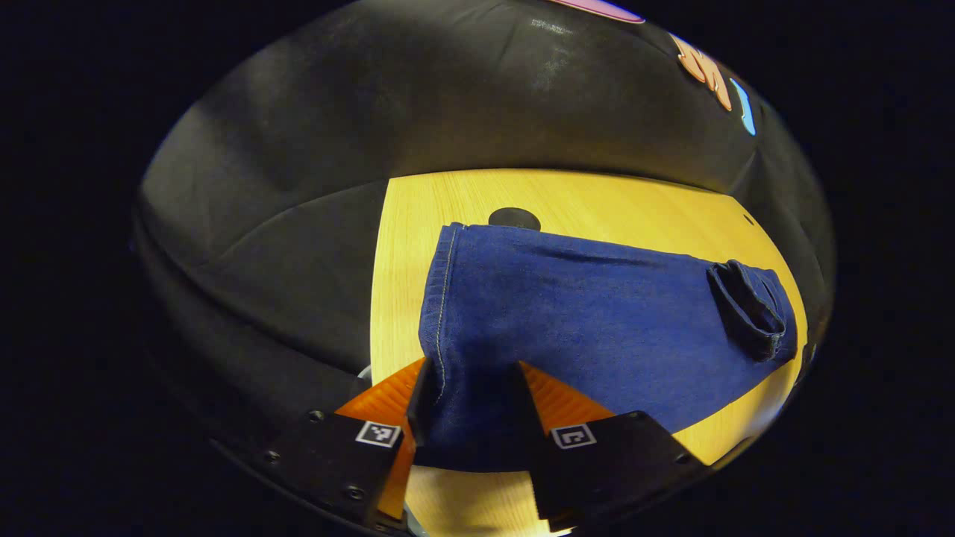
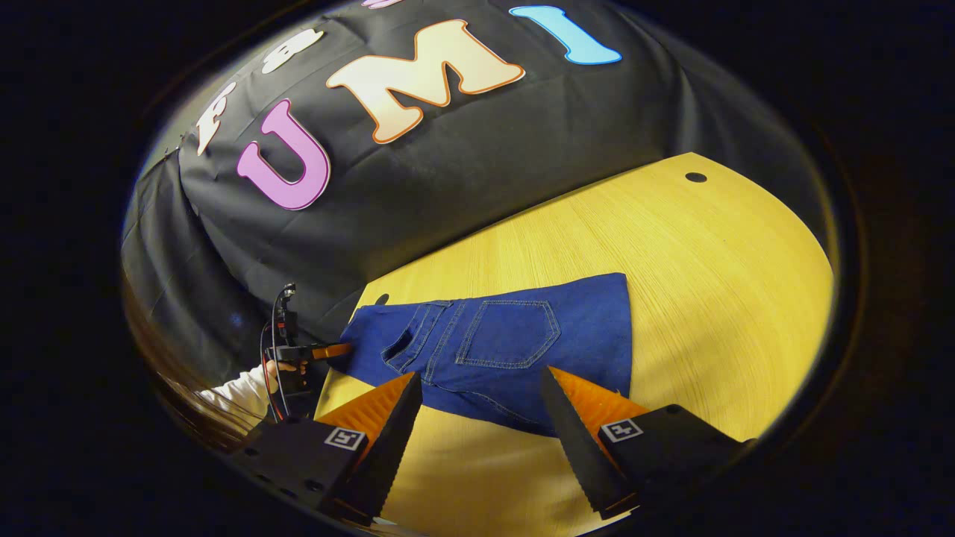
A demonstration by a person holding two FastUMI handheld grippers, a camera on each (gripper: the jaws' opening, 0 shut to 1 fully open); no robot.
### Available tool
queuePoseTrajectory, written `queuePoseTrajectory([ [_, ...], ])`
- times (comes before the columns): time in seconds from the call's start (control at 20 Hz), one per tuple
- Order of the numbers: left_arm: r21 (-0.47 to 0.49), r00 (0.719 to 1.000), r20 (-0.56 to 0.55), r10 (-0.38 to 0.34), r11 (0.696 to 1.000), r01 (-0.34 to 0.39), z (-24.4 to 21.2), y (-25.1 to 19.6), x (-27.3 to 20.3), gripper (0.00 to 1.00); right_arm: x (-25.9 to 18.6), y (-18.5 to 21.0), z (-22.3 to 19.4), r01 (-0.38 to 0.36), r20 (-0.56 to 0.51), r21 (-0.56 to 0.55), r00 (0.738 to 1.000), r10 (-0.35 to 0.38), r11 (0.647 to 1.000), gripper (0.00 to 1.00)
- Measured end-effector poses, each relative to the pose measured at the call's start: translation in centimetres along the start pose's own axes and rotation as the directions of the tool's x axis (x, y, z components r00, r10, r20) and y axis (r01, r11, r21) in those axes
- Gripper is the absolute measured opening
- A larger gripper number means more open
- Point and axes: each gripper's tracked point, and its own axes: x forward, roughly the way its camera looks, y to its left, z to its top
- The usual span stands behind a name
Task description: Grasp the waist and the cuffs of the jeans and fold them to make the two legs overlap; first hold the waist and fold one-third of the jeans toward the cuffs, then hold the cuffs and fold the remaining one-third in the same direction to finish folding.
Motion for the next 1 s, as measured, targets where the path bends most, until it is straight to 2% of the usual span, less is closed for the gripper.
queuePoseTrajectory([
  [0.05, 0.006, 1.000, 0.011, -0.002, 1.000, 0.002, -0.1, 0.2, 0.0, 0.54, -0.1, 0.1, 0.0, 0.000, -0.001, 0.005, 1.000, 0.000, 1.000, 0.98],
  [0.1, 0.010, 0.999, 0.023, -0.025, 1.000, 0.025, -0.1, -0.5, 0.3, 0.55, -0.1, 0.0, -0.1, 0.001, -0.002, 0.008, 1.000, -0.001, 1.000, 0.98],
  [0.15, -0.005, 0.998, 0.042, -0.056, 0.998, 0.056, 0.3, -1.2, 0.4, 0.53, -0.2, 0.0, 0.0, 0.004, -0.001, 0.007, 1.000, -0.004, 1.000, 0.98],
  [0.25, -0.046, 0.996, 0.071, -0.062, 0.997, 0.065, 0.9, -0.7, 0.6, 0.14, -0.4, -0.1, 0.3, 0.011, 0.006, 0.009, 1.000, -0.011, 1.000, 0.98],
  [0.4, -0.095, 0.996, 0.087, -0.036, 0.994, 0.045, 0.7, -0.7, 0.5, 0.00, -1.0, -0.5, 0.7, 0.015, 0.022, 0.019, 1.000, -0.016, 1.000, 0.98],
  [0.45, -0.098, 0.996, 0.086, -0.028, 0.994, 0.036, 0.9, -0.8, 0.4, 0.00, -1.2, -0.6, 0.8, 0.017, 0.027, 0.020, 0.999, -0.017, 1.000, 0.98],
  [0.5, -0.096, 0.997, 0.078, -0.020, 0.995, 0.027, 1.1, -0.8, 0.5, 0.00, -1.2, -0.8, 0.9, 0.019, 0.027, 0.020, 0.999, -0.019, 1.000, 0.92],
  [0.55, -0.100, 0.997, 0.074, -0.013, 0.995, 0.020, 1.3, -0.9, 0.5, 0.00, -1.4, -1.0, 1.0, 0.021, 0.027, 0.020, 0.999, -0.021, 1.000, 0.98],
  [0.7, -0.091, 0.994, 0.104, -0.032, 0.995, 0.041, 2.4, -2.0, -0.7, 0.00, -1.7, -1.4, 1.6, 0.018, 0.034, 0.028, 0.999, -0.019, 0.999, 0.98],
  [0.75, -0.084, 0.992, 0.120, -0.038, 0.995, 0.048, 2.9, -2.3, -1.5, 0.00, -1.9, -1.4, 1.9, 0.013, 0.037, 0.031, 0.999, -0.014, 0.999, 0.92],
  [0.8, -0.087, 0.991, 0.126, -0.036, 0.995, 0.047, 3.2, -2.5, -2.3, 0.00, -2.0, -1.5, 2.1, 0.007, 0.037, 0.033, 0.999, -0.008, 0.999, 0.98],
  [0.95, -0.089, 0.988, 0.150, -0.041, 0.994, 0.055, 4.4, -3.9, -4.9, 0.00, -2.4, -2.0, 3.1, -0.012, 0.041, 0.031, 0.999, 0.011, 0.999, 0.98],
  [1.0, -0.087, 0.986, 0.160, -0.050, 0.994, 0.064, 4.9, -4.9, -5.8, 0.00, -2.6, -2.4, 3.3, -0.014, 0.041, 0.025, 0.999, 0.013, 1.000, 0.92],
])
